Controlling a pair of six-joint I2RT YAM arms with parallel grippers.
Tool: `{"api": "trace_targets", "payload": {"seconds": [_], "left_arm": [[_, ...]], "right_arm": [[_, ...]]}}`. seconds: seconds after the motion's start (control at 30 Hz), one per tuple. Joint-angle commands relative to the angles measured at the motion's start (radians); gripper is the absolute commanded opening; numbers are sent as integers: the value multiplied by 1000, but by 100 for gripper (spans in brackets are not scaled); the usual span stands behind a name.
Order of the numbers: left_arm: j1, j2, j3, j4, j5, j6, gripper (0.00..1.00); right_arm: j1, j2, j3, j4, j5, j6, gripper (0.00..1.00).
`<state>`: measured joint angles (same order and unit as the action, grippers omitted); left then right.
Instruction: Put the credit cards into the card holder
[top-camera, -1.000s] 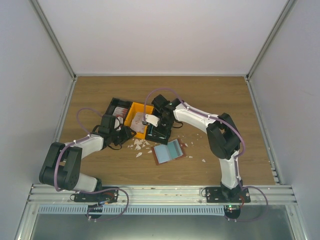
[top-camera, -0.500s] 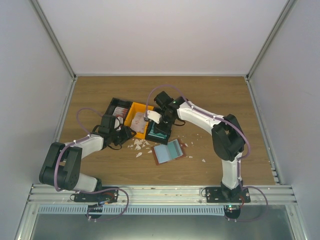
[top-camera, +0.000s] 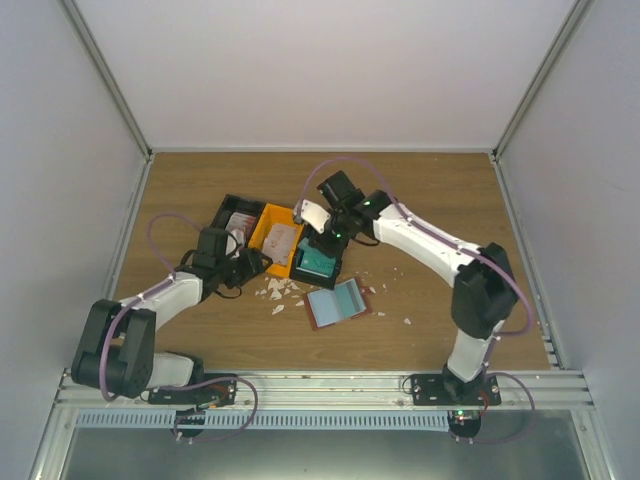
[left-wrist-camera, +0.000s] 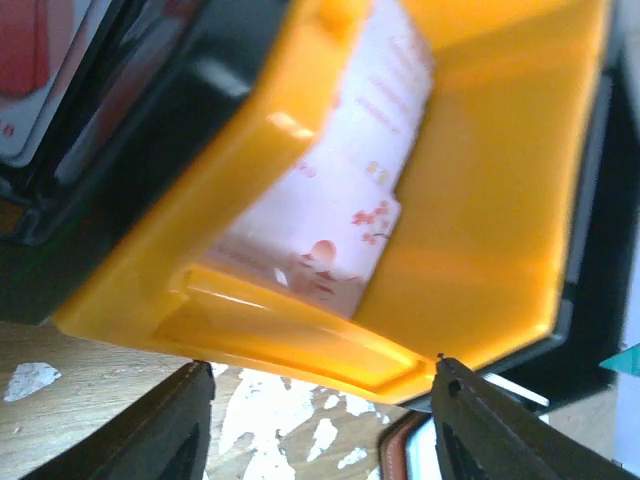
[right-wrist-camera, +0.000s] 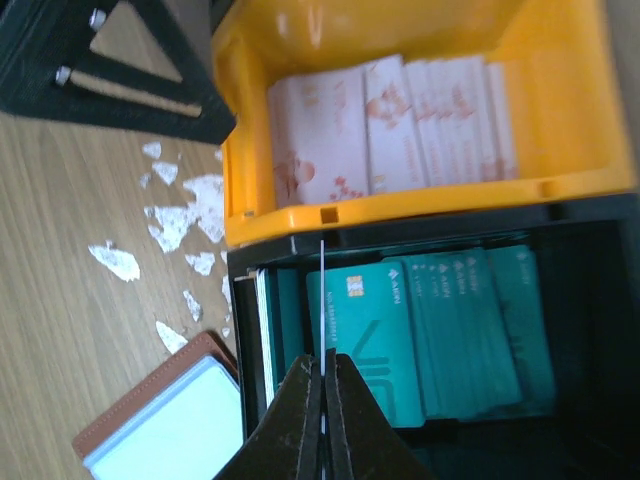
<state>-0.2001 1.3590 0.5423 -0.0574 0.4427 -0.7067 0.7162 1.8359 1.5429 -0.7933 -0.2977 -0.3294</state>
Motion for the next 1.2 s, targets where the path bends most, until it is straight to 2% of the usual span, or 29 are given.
{"api": "trace_targets", "payload": {"seconds": [0.0, 0.13, 0.33, 0.43, 0.63, 0.8, 1.03, 1.17], "left_arm": [[1, -119, 20, 12, -17, 24, 64], [1, -214, 34, -25, -18, 75, 73], [0, -266, 123, -79, 9, 177, 85], [-6, -293, 147, -91, 17, 197, 98], [-44, -320, 167, -67, 104, 206, 99], [-170, -324, 156, 103, 341, 212, 99], [-319, -302, 84, 323, 433, 38, 99], [-393, -309, 95, 318, 451, 31, 98]], "right_arm": [[-1, -145, -56, 144, 61, 158, 0], [-1, -295, -175, 268, 56, 379, 0], [-2, -621, -475, 397, 95, 681, 0], [-1, -770, -599, 431, 98, 797, 0], [-1, -983, -780, 450, 97, 991, 1], [-2, -1128, -879, 470, 110, 1171, 1], [-3, -1277, -962, 521, 70, 1239, 1], [-2, -1345, -1031, 668, -18, 1235, 0]]}}
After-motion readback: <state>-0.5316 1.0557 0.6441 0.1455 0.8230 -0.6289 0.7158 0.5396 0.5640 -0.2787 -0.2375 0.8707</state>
